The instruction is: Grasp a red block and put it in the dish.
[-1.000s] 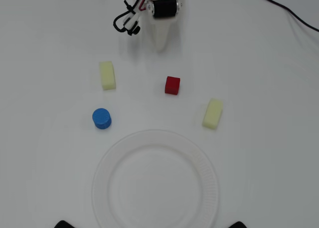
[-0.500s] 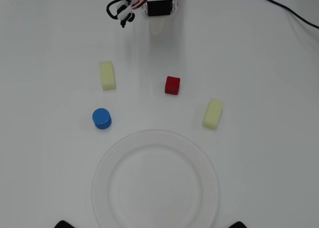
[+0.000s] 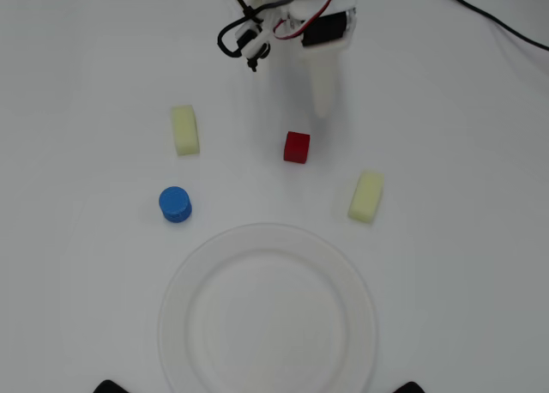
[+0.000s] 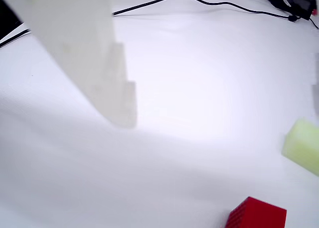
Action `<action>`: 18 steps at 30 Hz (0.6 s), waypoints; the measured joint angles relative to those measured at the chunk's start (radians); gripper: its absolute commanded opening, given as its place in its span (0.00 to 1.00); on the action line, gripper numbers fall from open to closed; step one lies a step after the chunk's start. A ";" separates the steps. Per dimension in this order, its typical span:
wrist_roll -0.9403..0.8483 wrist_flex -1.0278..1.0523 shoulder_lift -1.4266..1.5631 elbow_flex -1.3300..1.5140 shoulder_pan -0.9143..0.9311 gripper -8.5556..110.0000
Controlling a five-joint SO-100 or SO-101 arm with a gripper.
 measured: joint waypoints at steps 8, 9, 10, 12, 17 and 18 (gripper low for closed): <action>-0.012 -0.262 -0.121 0.066 0.037 0.35; -0.012 -0.287 -0.140 0.071 0.046 0.35; -0.014 -0.310 -0.160 0.074 0.052 0.35; -0.020 -0.353 -0.192 0.086 0.055 0.34; -0.038 -0.436 -0.265 0.091 0.064 0.33; -0.038 -0.448 -0.270 0.098 0.071 0.33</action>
